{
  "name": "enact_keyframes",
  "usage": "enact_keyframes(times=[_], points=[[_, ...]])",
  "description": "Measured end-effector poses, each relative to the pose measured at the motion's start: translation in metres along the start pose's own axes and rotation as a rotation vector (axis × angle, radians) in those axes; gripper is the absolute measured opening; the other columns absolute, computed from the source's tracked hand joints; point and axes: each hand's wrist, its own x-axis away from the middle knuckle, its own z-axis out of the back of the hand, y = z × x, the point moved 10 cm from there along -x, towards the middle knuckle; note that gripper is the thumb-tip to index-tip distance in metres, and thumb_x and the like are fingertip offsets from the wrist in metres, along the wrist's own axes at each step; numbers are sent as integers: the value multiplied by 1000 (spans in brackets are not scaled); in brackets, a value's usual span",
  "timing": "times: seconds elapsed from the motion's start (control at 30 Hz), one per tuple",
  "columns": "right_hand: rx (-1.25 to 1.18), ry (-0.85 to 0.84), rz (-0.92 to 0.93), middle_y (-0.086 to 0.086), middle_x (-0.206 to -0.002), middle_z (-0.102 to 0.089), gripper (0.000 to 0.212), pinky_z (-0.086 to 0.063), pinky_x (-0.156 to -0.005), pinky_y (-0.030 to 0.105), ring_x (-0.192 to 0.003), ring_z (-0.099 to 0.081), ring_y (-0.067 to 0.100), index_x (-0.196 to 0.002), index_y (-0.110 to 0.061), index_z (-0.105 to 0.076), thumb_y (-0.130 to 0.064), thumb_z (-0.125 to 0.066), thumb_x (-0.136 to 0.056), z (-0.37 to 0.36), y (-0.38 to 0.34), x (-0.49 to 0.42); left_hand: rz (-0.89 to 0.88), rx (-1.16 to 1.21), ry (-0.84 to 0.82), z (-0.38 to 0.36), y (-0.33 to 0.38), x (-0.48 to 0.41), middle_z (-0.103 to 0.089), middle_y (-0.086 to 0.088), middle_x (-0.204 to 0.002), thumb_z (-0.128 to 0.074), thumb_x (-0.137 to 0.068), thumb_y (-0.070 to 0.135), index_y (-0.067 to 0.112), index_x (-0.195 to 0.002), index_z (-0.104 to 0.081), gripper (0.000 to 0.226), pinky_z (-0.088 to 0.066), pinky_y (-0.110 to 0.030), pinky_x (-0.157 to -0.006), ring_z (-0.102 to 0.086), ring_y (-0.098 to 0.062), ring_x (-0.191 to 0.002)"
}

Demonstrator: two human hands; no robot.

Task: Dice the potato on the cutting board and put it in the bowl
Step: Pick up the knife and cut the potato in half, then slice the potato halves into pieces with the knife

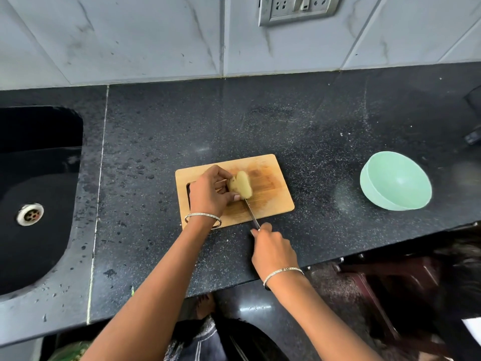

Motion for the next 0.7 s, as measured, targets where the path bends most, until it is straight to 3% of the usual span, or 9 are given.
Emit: enact_keyframes(times=[0.13, 0.27, 0.43, 0.53, 0.7], points=[[-37, -109, -16, 17, -110, -63, 38, -40, -69, 38, -104, -61, 39, -112, -9, -51, -38, -29, -104, 17, 16, 16, 8, 24, -19, -1, 0, 1, -68, 2, -100, -90, -54, 0, 16, -98, -60, 56, -53, -14, -76, -65, -9, -94], [-46, -149, 24, 15, -93, -64, 40, -40, -67, 36, -88, -63, 34, -90, -15, -54, -46, -31, -101, 56, 34, 11, 6, 31, -13, -1, -5, 0, -69, 1, -100, -90, -54, 1, 18, -99, -61, 56, -57, -26, -82, -66, -13, -96], [-346, 74, 4, 0, -73, -57, 36, -35, -56, 31, -71, -56, 23, -77, -19, -54, -53, -59, -88, 86, 24, -33, -12, 7, -11, -2, -7, 3, -69, 3, -99, -91, -56, 7, 20, -101, -62, 55, -57, -31, -85, -65, -10, -96], [-496, 230, -50, -2, -78, -64, 38, -37, -63, 29, -76, -59, 20, -86, -17, -63, -53, -70, -78, 80, 13, -63, -41, -32, -7, -2, -4, 5, -69, 6, -101, -91, -59, 11, 21, -104, -62, 55, -56, -29, -87, -64, -8, -97], [-420, 257, -74, 4, -95, -63, 45, -34, -65, 30, -89, -59, 27, -89, -19, -51, -56, -72, -76, 63, -5, -95, -83, -86, -16, -4, 1, 9, -67, 9, -104, -90, -60, 13, 20, -111, -60, 59, -52, -17, -86, -63, -3, -97]])
